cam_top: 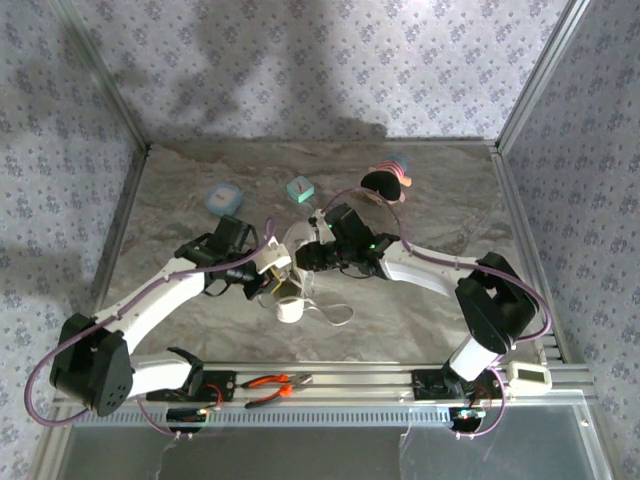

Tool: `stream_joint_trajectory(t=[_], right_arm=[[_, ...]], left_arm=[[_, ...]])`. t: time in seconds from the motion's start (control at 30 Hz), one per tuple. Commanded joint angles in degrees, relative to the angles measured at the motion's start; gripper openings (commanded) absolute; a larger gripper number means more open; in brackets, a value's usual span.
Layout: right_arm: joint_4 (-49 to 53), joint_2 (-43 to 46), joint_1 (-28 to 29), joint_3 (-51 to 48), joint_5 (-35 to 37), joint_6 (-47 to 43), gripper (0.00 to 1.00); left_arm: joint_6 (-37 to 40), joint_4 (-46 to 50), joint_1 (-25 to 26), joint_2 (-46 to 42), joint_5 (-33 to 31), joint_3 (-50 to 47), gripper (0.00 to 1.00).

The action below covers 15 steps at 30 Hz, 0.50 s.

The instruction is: Tie the shoes

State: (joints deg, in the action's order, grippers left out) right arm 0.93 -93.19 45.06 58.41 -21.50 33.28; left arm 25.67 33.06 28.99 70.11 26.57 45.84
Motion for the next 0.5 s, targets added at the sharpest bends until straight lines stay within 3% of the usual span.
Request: stream_joint_trajectory(t=[0.0, 0.47], right_arm=[[0.30, 0.88, 0.38, 1.18, -0.70, 1.92, 0.29], [-1.01, 0.29, 0.08, 0.85, -2.99, 5.63, 0.27]], left_arm=[[1.21, -1.59, 0.12, -0.68, 1.91, -0.14, 0.00], [2.44, -10.03, 1.68, -0.41, -0.82, -2.02, 0.00]])
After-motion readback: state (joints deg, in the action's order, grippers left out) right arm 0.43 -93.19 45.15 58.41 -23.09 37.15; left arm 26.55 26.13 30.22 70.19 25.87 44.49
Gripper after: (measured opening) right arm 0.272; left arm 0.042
